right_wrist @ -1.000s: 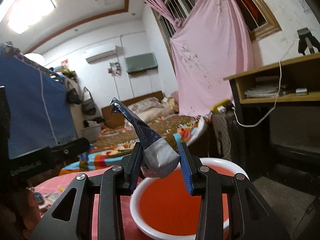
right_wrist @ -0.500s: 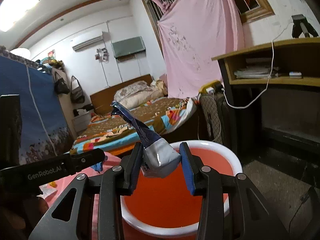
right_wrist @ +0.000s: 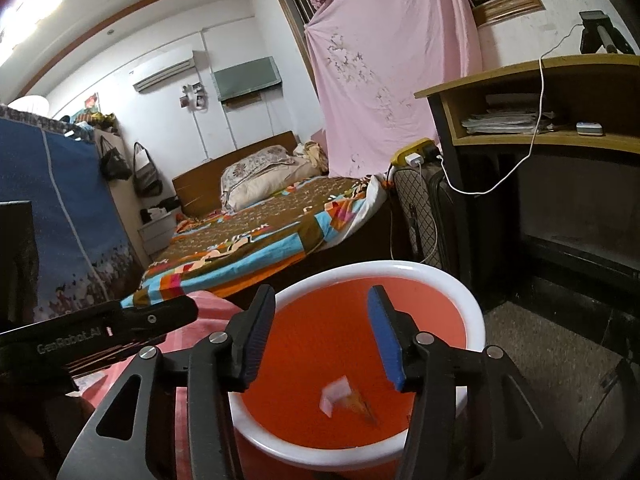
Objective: Collect trash
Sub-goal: 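Carry both items over the bin and open both tools to drop them, then move both tools back over the table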
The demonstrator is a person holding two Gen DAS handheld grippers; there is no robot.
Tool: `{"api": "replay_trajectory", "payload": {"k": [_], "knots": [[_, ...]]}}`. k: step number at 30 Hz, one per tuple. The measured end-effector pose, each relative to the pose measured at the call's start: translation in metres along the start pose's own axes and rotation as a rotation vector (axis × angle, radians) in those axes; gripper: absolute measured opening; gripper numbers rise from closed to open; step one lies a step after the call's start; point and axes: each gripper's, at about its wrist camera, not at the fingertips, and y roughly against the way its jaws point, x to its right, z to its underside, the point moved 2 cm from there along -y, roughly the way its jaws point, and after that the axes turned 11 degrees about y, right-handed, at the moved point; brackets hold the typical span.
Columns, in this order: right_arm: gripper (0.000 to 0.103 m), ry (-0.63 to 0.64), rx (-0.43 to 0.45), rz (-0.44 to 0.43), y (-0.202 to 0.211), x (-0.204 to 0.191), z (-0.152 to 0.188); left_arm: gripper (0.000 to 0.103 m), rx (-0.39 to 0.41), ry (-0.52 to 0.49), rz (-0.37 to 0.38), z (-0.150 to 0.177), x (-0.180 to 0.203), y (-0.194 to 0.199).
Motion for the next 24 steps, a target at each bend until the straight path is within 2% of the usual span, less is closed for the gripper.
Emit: {"api": "replay_trajectory", "payload": {"k": [6, 8, 10, 13, 17, 21, 23, 24], "knots": [[0.05, 0.011, 0.035, -0.014, 0.005, -0.005, -0.004, 0.065, 0.082, -0.009, -0.032, 0.0, -0.01, 0.022], [0.055, 0.018, 0.055, -0.025, 0.008, -0.008, -0.006, 0.069, 0.132, -0.018, -0.052, 0.0, -0.014, 0.035], [0.072, 0.025, 0.081, -0.039, 0.012, -0.013, -0.008, 0.075, 0.183, -0.028, -0.072, -0.001, -0.019, 0.048], [0.076, 0.032, 0.126, -0.065, 0.019, -0.019, -0.011, 0.088, 0.249, -0.038, -0.103, 0.0, -0.028, 0.066], [0.08, 0.045, 0.178, -0.097, 0.027, -0.029, -0.017, 0.089, 0.336, -0.056, -0.163, 0.004, -0.045, 0.092], [0.093, 0.069, 0.24, -0.125, 0.038, -0.04, -0.021, 0.09, 0.408, -0.044, -0.222, 0.005, -0.061, 0.115], [0.103, 0.082, 0.267, -0.141, 0.044, -0.046, -0.023, 0.09, 0.449, -0.034, -0.244, 0.007, -0.069, 0.129], [0.103, 0.087, 0.278, -0.148, 0.046, -0.049, -0.023, 0.09, 0.466, -0.033, -0.251, 0.008, -0.072, 0.135]]}}
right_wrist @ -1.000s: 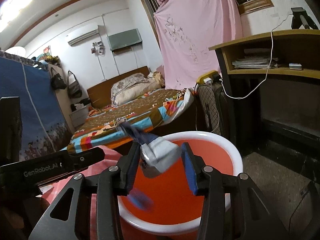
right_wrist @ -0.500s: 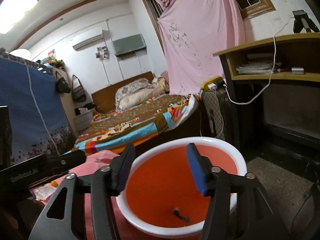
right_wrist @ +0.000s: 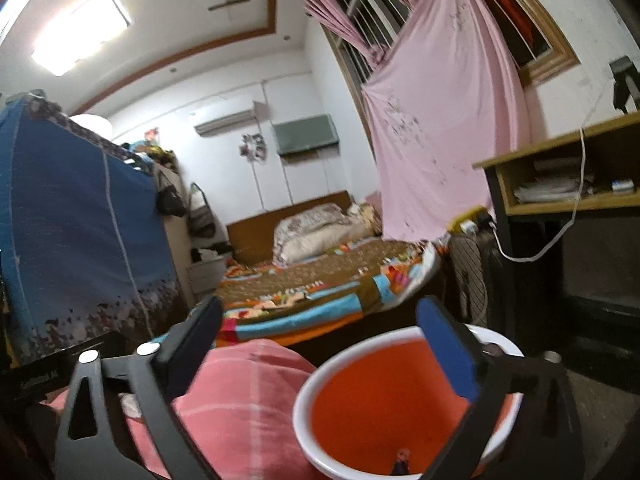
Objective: Collect trash
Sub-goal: 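Move both tools back over the table, then grasp the toothpaste tube with the left tool while the right tool grasps the paper packet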
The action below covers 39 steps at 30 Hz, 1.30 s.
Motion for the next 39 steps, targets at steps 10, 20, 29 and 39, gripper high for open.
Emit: {"api": "replay_trajectory", "payload": {"k": [10, 20, 29, 39], "knots": [[0.103, 0.075, 0.081, -0.13, 0.015, -0.05, -0.015, 0.09, 0.164, -0.051, -0.116, -0.009, -0.048, 0.053], [0.103, 0.2, 0.107, -0.294, 0.013, -0.117, -0.017, 0.09, 0.238, -0.066, -0.217, -0.018, -0.1, 0.083], [0.103, 0.243, 0.053, -0.361, -0.013, -0.154, -0.009, 0.09, 0.296, -0.105, -0.251, -0.027, -0.129, 0.087], [0.103, 0.266, -0.259, -0.456, -0.079, -0.176, 0.018, 0.089, 0.198, -0.062, -0.264, -0.027, -0.148, 0.064]]}}
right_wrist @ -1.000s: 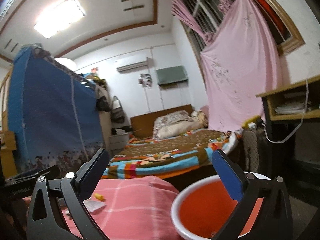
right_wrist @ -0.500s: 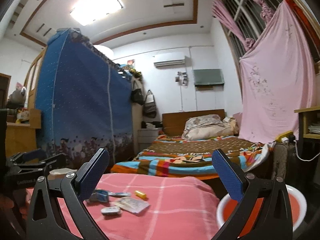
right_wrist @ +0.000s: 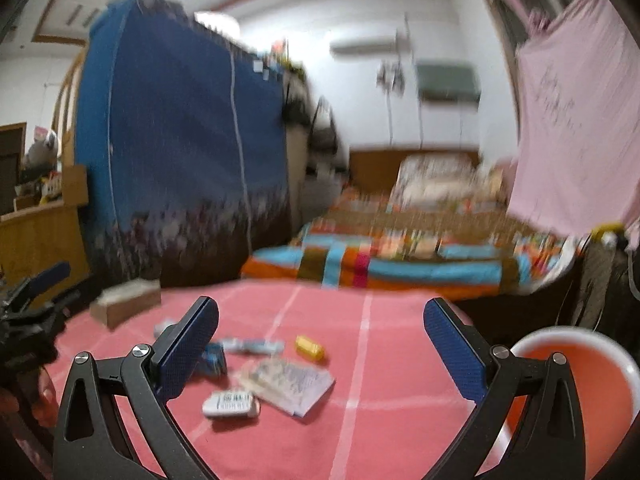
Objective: Collect trash
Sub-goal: 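Grasp the toothpaste tube with the left tool while the right tool grasps the paper packet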
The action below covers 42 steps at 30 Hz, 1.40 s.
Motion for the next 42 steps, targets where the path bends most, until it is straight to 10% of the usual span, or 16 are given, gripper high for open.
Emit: {"api": "replay_trajectory", "payload": {"k": [19, 33, 42], "knots": [[0.091, 0.002, -0.338, -0.138, -0.067, -0.017, 0.026, 0.049, -0.538, 0.028, 0.147, 0.038, 0.007, -0.073], [0.072, 0.023, -0.434, -0.21, -0.082, -0.026, 0.033, 0.008, -0.661, 0.041, 0.183, 0.051, 0.012, -0.087], [0.054, 0.063, -0.42, -0.218, -0.078, -0.037, 0.031, 0.0, -0.65, 0.03, 0.193, 0.049, 0.012, -0.087]]}}
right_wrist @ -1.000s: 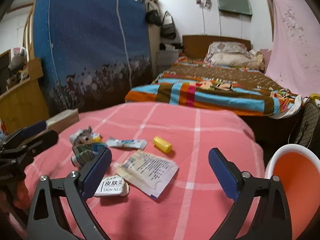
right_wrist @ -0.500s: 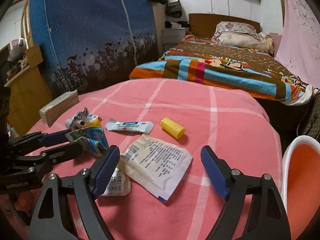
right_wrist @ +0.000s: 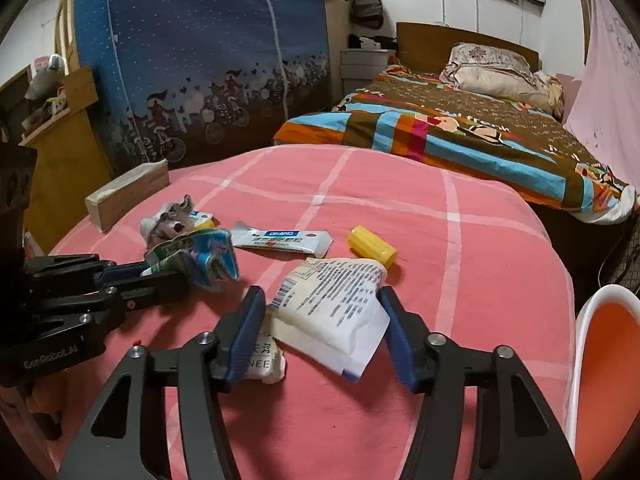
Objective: Collect trash
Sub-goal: 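Grasp the toothpaste tube with the left tool while the right tool grasps the paper packet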
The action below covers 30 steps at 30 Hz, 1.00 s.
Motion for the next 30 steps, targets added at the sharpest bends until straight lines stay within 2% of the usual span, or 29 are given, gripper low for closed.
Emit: {"api": "replay_trajectory", "payload": {"k": [2, 5, 6, 7, 23, 30], "knots": [[0.051, 0.002, 0.006, -0.001, 0.001, 0.0, 0.0, 0.0, 0.002, -0.005, -0.002, 0.0, 0.001, 0.0], [0.037, -0.004, 0.024, 0.007, 0.003, 0.001, -0.001, 0.0, 0.008, -0.01, -0.002, -0.001, 0.0, 0.001], [0.017, -0.01, 0.031, 0.007, 0.005, 0.002, -0.001, 0.0, 0.011, -0.011, -0.002, -0.001, 0.0, 0.001], [0.014, -0.013, 0.034, 0.004, 0.005, 0.003, -0.001, 0.0, 0.013, -0.011, -0.001, -0.001, 0.0, 0.002], [0.008, -0.006, 0.093, 0.022, 0.015, 0.002, -0.002, 0.0, 0.056, 0.013, 0.013, 0.0, -0.005, 0.009], [0.008, 0.007, 0.153, 0.039, 0.027, 0.0, -0.001, 0.0, 0.075, 0.037, 0.026, -0.001, -0.01, 0.012]]}}
